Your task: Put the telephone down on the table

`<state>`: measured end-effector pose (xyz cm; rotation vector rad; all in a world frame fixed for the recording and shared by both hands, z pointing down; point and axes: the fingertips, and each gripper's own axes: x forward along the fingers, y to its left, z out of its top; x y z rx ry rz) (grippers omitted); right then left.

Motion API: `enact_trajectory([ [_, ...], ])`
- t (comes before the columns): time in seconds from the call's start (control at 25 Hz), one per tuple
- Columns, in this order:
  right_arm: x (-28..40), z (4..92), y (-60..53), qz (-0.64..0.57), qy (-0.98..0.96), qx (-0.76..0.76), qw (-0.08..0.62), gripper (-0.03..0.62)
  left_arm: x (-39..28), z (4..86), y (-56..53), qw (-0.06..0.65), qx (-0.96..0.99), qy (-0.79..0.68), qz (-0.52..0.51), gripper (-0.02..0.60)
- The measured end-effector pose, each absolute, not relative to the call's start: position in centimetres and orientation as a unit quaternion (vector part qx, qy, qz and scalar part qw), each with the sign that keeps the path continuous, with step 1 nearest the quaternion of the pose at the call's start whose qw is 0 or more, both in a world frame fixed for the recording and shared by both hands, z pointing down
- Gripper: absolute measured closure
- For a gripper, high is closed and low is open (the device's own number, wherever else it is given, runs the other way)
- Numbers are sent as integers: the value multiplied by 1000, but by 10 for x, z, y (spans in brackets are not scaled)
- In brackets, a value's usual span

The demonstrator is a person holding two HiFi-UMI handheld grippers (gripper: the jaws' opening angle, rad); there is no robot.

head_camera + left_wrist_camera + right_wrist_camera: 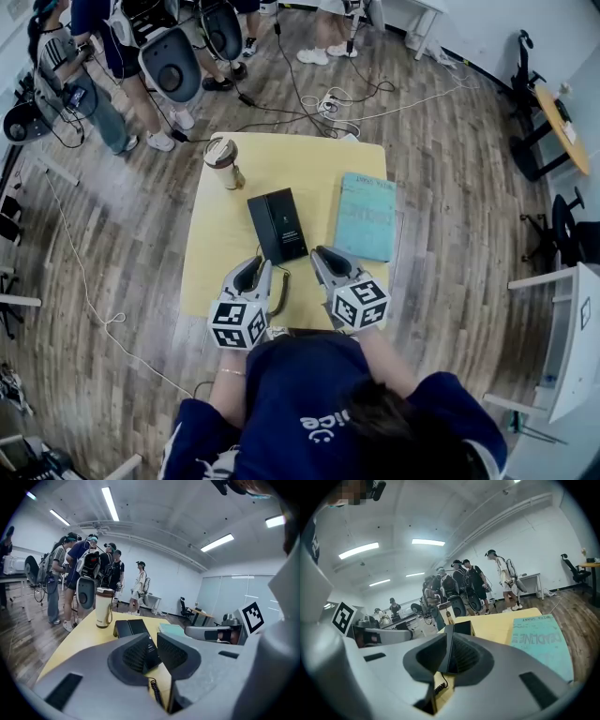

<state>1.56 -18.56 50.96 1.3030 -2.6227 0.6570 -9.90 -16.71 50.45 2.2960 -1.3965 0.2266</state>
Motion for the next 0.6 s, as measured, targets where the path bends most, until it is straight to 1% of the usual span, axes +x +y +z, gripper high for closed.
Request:
enact_trajectory([
  [0.04,16,510,-186,218,-871,434,71,558,-99,505,-167,221,829,-507,83,528],
  [0.08,17,510,-186,220,-870,436,70,579,-99,506,-167,222,828,-508,83,559],
  [0.12,17,511,-185,222,-869,436,67,585,-100,507,-167,224,828,-507,83,577],
  [0.24,14,511,-187,225,-868,438,61,585,-104,507,-168,229,830,-503,78,577],
  [0.6,11,513,-193,210,-867,443,84,586,-103,507,-175,225,833,-499,83,577],
])
